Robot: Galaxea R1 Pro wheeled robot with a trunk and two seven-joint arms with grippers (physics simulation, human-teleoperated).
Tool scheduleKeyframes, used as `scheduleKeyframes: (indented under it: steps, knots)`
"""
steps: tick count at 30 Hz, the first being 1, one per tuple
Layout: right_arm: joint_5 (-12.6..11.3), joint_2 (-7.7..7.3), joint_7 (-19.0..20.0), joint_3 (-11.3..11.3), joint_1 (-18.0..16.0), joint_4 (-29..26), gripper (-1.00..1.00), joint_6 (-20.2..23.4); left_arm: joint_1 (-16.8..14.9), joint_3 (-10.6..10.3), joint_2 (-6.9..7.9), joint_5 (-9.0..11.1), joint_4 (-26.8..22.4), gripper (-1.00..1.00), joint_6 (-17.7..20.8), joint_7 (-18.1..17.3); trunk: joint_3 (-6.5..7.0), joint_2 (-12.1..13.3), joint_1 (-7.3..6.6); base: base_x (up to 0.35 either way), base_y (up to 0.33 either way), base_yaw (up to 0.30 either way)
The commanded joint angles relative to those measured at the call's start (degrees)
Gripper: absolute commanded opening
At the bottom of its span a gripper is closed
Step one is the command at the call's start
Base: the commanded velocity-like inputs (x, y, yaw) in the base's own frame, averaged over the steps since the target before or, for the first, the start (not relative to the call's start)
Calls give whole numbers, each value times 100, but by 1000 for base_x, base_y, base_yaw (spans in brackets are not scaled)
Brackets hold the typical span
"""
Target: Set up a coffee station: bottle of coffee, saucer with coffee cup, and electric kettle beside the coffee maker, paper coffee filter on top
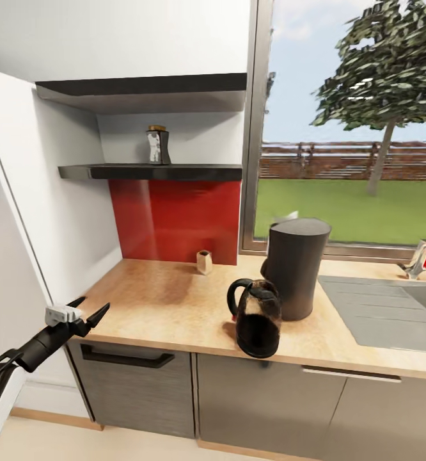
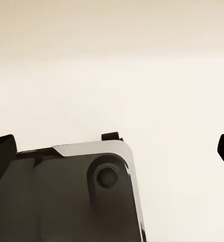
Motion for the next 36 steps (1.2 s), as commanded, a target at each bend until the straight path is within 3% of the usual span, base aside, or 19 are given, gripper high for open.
scheduleKeyframes:
  steps: [1,15,28,36]
  knots:
    - [-33,1,-4,-4,-1,2,100,-20,-2,5,0,59,4,100,54,-29,-2,-4,2,-1,302,0]
    - [-42,1,-4,-20,-1,-8,100,-11,0,5,0,67,4,100,48,-29,-38,-4,2,-79,246,-88]
    - [-36,1,-4,-20,-1,-2,100,-16,33,-4,-8,67,1,100,43,-23,-53,-4,2,-270,-112,-69]
    - [-25,-7,-4,-12,-1,7,100,-28,34,-4,-8,67,2,100,43,-20,-53,-4,2,-46,-24,-1]
